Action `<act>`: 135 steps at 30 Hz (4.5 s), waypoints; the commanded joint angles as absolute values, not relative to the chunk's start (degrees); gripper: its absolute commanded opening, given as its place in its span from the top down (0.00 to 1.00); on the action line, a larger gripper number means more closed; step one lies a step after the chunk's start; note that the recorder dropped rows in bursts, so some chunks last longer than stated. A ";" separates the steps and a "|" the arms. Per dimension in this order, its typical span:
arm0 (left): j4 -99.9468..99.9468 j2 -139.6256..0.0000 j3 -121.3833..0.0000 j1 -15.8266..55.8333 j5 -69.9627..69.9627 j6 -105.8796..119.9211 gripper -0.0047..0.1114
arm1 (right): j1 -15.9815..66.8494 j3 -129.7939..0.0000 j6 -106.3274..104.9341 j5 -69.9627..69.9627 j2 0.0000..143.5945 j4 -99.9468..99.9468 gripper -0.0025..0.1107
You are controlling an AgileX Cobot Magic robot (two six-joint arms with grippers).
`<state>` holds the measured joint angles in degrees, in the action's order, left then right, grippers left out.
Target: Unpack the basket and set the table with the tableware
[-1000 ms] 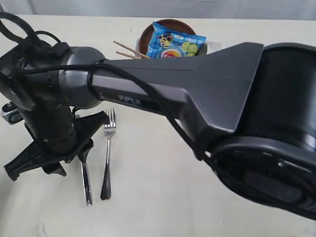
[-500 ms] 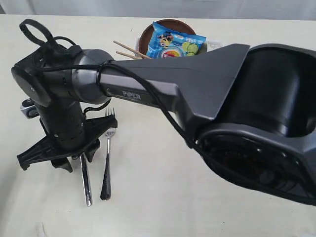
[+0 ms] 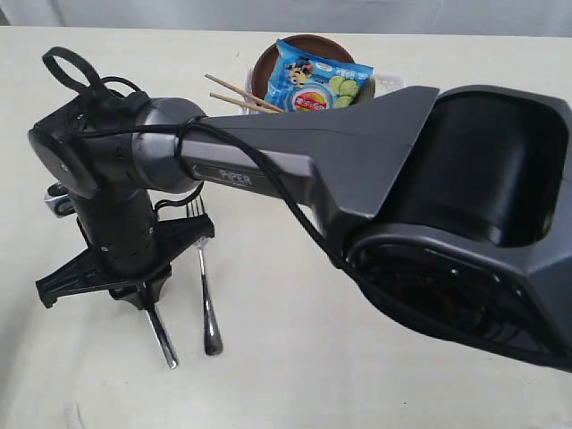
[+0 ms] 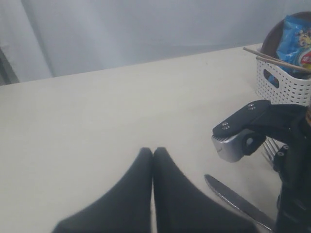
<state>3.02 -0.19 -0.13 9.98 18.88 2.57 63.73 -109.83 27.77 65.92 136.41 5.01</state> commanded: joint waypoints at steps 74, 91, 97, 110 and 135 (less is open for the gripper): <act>2.92 0.00 0.00 9.84 18.45 2.55 0.96 | 53.55 -94.97 18.16 56.84 129.80 12.94 0.86; 2.92 0.00 0.00 9.84 18.45 2.55 0.96 | 53.43 -94.97 31.69 51.74 130.14 19.70 0.98; 2.92 0.00 0.00 9.84 18.45 2.55 0.96 | 53.43 -94.97 32.64 52.57 130.14 20.68 0.98; 2.92 0.00 0.00 9.84 18.45 2.55 0.96 | 54.90 -94.97 32.55 51.24 130.18 22.52 0.98; 2.92 0.00 0.00 9.84 18.45 2.55 0.96 | 52.69 -97.12 27.28 54.75 130.06 22.77 0.58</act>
<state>3.02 -0.19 -0.13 9.98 18.88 2.57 53.80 -95.57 29.74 52.65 130.21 23.67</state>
